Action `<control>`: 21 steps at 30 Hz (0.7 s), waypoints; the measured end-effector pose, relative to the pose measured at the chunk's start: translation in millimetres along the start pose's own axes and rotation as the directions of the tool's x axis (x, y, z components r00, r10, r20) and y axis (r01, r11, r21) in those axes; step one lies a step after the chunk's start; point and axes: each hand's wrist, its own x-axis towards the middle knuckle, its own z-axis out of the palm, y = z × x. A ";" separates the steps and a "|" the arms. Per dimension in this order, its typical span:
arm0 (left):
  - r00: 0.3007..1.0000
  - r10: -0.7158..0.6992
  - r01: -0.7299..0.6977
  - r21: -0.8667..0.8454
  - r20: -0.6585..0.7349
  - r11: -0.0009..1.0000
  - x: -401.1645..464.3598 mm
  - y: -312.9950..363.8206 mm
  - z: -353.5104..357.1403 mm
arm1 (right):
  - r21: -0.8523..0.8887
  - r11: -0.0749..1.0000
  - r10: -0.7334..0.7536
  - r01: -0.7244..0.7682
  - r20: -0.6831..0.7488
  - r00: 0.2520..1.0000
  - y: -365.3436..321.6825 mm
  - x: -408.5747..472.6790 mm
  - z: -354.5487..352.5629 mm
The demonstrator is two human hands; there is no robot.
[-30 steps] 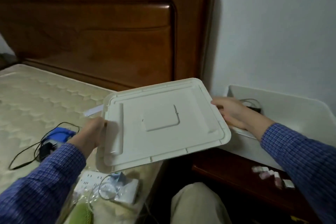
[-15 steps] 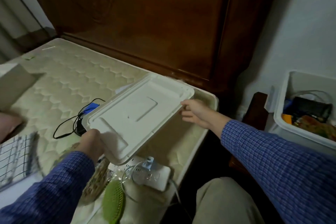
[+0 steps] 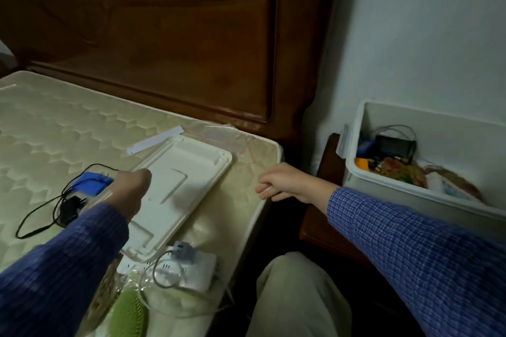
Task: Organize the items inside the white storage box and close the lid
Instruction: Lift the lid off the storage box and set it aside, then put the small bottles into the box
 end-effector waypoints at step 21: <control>0.243 0.398 -0.843 -0.010 0.885 0.538 -345.8 7.6 348.4 | 0.109 0.985 0.166 -0.133 -0.809 0.564 315.5 -227.2 -160.7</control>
